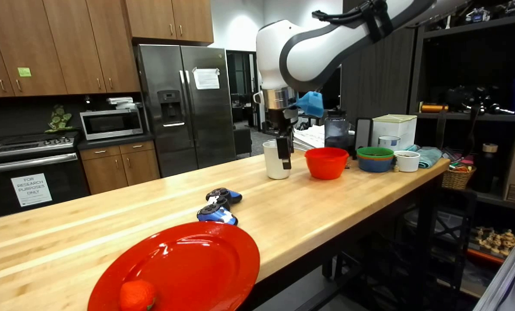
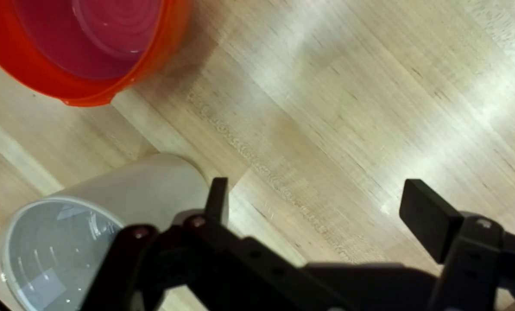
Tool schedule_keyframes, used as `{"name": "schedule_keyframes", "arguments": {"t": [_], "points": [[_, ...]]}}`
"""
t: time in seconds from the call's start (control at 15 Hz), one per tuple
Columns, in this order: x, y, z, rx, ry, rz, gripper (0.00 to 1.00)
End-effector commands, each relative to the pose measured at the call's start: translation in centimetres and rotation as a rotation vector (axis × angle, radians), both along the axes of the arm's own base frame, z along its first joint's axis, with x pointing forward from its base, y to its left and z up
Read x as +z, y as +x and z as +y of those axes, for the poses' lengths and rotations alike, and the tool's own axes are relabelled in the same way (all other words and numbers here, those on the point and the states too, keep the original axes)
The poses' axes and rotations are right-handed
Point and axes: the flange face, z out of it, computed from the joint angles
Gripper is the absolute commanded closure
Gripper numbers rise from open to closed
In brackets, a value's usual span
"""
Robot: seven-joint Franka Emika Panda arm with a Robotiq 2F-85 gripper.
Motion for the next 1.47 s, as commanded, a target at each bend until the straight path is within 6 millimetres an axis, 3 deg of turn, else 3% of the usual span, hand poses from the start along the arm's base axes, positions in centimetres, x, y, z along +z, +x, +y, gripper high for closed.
{"name": "schedule_keyframes", "arguments": {"t": [0.0, 0.73, 1.4], "points": [[0.1, 0.0, 0.0, 0.000, 0.000, 0.001, 0.00], [0.4, 0.3, 0.6, 0.003, 0.017, -0.006, 0.00], [0.4, 0.3, 3.9, 0.055, 0.109, -0.017, 0.00]]}}
